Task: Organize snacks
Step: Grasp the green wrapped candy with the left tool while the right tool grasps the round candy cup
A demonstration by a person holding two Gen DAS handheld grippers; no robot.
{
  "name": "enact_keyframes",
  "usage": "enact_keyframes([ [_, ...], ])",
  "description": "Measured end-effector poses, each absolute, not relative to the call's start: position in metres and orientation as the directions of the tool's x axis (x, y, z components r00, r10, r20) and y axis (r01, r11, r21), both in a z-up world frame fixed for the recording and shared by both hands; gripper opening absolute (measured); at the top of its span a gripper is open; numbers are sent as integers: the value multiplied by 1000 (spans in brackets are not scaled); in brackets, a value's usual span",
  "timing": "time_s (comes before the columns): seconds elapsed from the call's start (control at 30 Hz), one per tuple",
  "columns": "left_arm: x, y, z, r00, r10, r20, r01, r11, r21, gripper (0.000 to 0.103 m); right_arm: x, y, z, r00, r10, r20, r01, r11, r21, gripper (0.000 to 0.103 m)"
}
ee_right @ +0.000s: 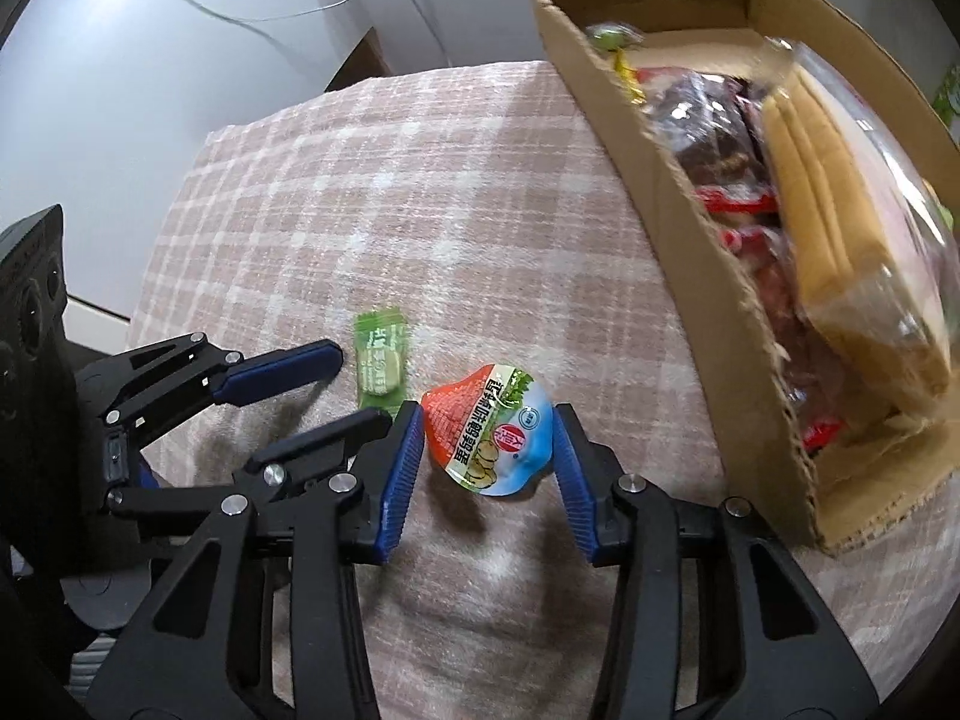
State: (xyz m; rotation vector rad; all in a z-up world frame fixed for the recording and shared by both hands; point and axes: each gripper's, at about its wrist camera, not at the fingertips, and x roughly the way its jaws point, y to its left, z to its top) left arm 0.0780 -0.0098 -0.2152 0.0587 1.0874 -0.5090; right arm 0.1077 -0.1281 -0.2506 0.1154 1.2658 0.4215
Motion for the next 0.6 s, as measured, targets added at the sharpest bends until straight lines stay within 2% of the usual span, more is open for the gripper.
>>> enact_keyframes([
  [0.07, 81, -14, -216, 359, -362, -860, 426, 884, -194, 38, 105, -134, -250, 237, 371, -898, -235, 919, 317, 45],
  [0.2, 85, -25, -216, 359, -358, -862, 443, 878, -180, 51, 102, -149, -249, 236, 374, -897, -205, 921, 331, 45],
  [0.3, 85, -29, -217, 367, -355, -859, 452, 876, -169, 52, 99, -159, -249, 237, 374, -897, -188, 923, 335, 45],
  [0.47, 90, -32, -219, 376, -339, -862, 459, 877, -144, 51, 89, -171, -248, 240, 371, -897, -174, 926, 336, 45],
  [0.53, 88, -37, -220, 395, -305, -866, 465, 880, -98, 47, 86, -174, -247, 242, 361, -901, -184, 928, 323, 45],
  [0.6, 86, -38, -220, 411, -278, -868, 458, 887, -67, 36, 84, -172, -246, 246, 344, -906, -199, 933, 301, 45],
])
